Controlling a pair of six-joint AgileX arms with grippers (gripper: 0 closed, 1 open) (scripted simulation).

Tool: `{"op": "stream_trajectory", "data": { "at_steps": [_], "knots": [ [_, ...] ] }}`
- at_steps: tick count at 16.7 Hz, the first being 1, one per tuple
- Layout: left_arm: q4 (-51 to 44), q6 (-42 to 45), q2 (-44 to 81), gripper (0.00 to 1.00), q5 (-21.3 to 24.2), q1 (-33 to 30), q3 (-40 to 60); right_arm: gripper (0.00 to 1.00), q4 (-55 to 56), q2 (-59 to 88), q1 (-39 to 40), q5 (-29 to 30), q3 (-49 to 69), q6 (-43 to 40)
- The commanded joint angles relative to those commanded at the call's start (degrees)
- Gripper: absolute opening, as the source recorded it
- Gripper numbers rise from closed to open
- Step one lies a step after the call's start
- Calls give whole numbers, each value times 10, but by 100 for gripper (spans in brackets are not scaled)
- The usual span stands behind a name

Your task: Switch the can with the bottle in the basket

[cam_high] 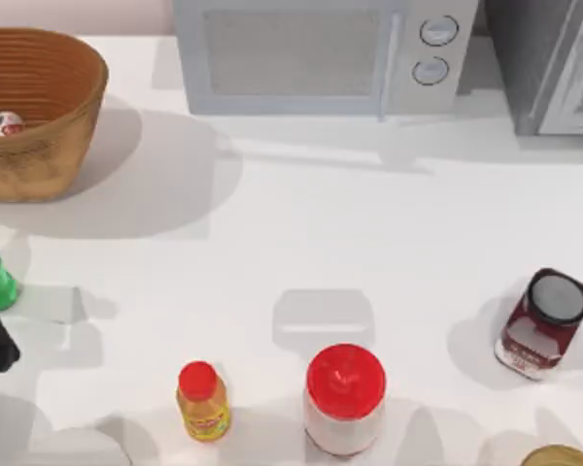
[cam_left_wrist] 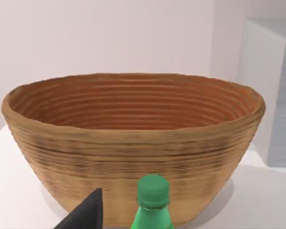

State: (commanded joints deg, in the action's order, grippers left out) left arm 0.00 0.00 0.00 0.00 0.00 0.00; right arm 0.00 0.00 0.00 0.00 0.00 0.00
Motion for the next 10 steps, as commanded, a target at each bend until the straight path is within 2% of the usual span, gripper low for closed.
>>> {"op": "stream_trajectory", "data": {
  "at_steps": [5,10],
  "knots": [
    [-16,3,33,100,0,3,33,100,0,0,0,0,0,0],
    [-103,16,195,100,9,9,192,100,0,0,0,0,0,0]
  ]
}}
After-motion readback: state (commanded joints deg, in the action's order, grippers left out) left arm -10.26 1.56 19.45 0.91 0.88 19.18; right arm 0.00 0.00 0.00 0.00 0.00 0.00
